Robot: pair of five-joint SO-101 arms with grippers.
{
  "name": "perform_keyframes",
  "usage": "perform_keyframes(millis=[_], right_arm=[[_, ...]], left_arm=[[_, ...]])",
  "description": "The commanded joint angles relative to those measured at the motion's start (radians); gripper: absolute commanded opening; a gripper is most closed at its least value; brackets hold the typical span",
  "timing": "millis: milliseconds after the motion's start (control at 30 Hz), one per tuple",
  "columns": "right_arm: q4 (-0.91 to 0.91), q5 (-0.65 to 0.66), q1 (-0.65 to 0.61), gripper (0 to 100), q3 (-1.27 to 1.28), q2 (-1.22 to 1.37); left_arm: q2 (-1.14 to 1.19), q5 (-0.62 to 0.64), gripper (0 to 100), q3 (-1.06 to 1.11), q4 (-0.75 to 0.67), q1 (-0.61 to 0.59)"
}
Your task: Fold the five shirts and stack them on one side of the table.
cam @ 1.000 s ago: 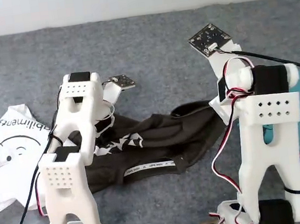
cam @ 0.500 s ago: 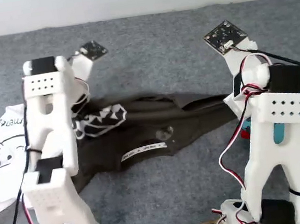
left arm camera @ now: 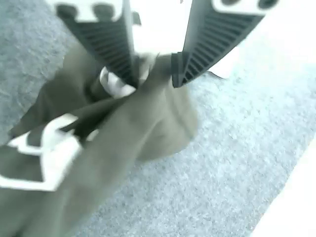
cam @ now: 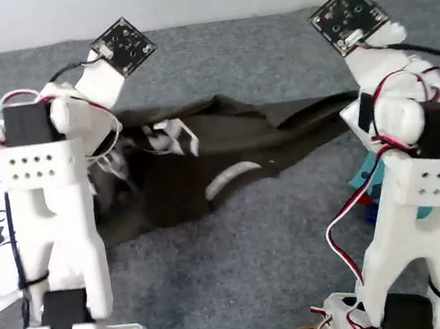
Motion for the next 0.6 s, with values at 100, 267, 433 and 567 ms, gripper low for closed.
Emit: perform_keyframes(millis=[100, 267, 433, 567], right_arm=[[0.015, 0.006, -0.056, 0.9, -0.048, -0.03], [0.058, 0.005, -0.091, 0.9, -0.044, -0.022], [0.077, 0.003, -0.088, 0.9, 0.101, -0.033], [0.076, 0.003, -0.088, 0.9, 0.212, -0.071]], left_arm=[[-0.041, -0.006, 3, 0.183, 0.009, 0.06], [-0.041, -0.003, 2, 0.318, -0.015, 0.114], [-0.04, 0.071, 9, 0.438, -0.138, 0.127], [-0.04, 0.117, 19, 0.495, -0.249, 0.129]])
